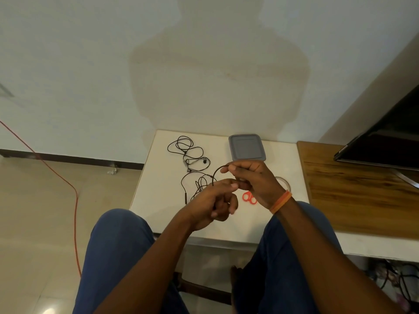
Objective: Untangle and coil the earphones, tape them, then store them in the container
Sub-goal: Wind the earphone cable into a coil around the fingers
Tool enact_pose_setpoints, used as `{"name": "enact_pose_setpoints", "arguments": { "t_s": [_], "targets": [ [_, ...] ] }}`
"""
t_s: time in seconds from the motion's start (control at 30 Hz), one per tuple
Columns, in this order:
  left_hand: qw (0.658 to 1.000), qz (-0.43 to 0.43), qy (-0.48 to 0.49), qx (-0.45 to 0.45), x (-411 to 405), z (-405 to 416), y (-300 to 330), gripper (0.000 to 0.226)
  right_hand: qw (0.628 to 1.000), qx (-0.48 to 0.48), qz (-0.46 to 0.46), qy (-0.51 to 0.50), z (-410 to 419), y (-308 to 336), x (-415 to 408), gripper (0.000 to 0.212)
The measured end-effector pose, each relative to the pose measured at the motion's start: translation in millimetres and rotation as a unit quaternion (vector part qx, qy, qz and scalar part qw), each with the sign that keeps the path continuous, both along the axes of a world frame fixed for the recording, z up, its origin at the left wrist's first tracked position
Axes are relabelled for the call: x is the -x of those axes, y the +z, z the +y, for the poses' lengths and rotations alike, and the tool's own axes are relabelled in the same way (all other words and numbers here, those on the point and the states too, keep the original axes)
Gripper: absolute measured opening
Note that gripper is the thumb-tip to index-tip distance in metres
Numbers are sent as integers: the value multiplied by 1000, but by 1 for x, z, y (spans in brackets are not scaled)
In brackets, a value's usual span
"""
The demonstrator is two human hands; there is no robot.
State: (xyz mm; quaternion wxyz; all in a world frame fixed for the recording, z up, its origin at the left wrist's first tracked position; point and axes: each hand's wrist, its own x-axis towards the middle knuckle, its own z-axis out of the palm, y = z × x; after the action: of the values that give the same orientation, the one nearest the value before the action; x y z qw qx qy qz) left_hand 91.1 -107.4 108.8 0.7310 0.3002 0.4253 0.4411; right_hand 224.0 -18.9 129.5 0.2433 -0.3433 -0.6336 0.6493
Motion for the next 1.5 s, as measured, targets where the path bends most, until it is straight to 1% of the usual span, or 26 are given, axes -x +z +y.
{"name": "enact_pose_setpoints", "arguments": {
  "t_s": [0.03,0.1,0.2,0.27,0.37,0.4,0.47,0.5,0.57,0.6,0.67,0.77,0.8,0.87,0.9,0.93,0.97,1.07,1.13,1.23,1.3,1.33,1.37,1.43,1.47,1.5],
  "targets": [
    [1000,-9,-8,5,0,0,1,43,1000,9,4,0,0,1,0,23],
    [1000,-13,-12,1,2,-1,3,32,1000,1,-1,-9,2,-2,-1,22],
    [997,-48,-53,-8,3,-1,10,32,999,-16,-22,-40,3,-7,0,21],
    [993,-73,-82,-29,0,-3,11,30,999,-15,-20,-45,2,-8,3,19],
    [993,-53,-77,-67,-4,-1,18,29,998,18,4,-61,2,-11,6,22],
    [994,-42,-55,-80,-4,-1,24,29,997,31,15,-65,3,-11,6,22],
    [994,-29,18,-100,-2,2,35,28,998,38,15,-50,4,-14,8,19],
    [993,-29,58,-103,0,6,39,29,998,46,8,-51,2,-17,10,22],
    [983,-54,135,-111,3,17,45,32,996,73,4,-48,-3,-21,14,23],
    [976,-62,176,-114,6,23,48,33,997,69,4,-30,-6,-23,16,19],
    [957,-49,265,-109,12,36,49,34,999,35,-17,8,-12,-23,19,18],
    [915,-50,389,-93,27,49,40,26,995,-37,-78,59,-16,-25,20,22],
    [904,-22,415,-98,32,52,35,27,992,-53,-90,71,-17,-25,20,23],
    [880,136,445,-92,39,54,23,36,986,-90,-112,83,-20,-24,21,21],
    [865,216,444,-89,40,53,18,42,983,-108,-124,87,-21,-25,21,20],
    [857,263,434,-89,39,53,14,46,978,-131,-134,87,-20,-26,20,20],
    [860,275,419,-92,38,53,10,48,974,-155,-143,83,-19,-27,20,20],
    [887,255,371,-101,33,53,-2,44,958,-225,-165,65,-13,-25,17,20],
    [894,285,332,-95,29,50,-7,37,943,-267,-192,53,-7,-26,13,21],
    [906,321,269,-59,22,45,-4,31,923,-309,-225,50,-2,-29,8,23],
    [923,313,221,-25,19,42,0,27,910,-344,-226,51,-1,-29,8,21],
    [926,317,202,-20,18,40,1,24,905,-362,-219,44,0,-27,9,19],
    [920,344,184,-27,17,38,1,25,899,-381,-210,36,1,-26,8,17],
    [906,396,139,-45,14,32,-1,39,886,-419,-198,20,4,-22,7,14],
    [913,392,105,-41,12,29,-1,51,877,-438,-196,14,6,-20,6,16],
    [927,369,66,-25,10,27,-1,62,868,-457,-194,9,6,-19,5,21]
  ]
}}
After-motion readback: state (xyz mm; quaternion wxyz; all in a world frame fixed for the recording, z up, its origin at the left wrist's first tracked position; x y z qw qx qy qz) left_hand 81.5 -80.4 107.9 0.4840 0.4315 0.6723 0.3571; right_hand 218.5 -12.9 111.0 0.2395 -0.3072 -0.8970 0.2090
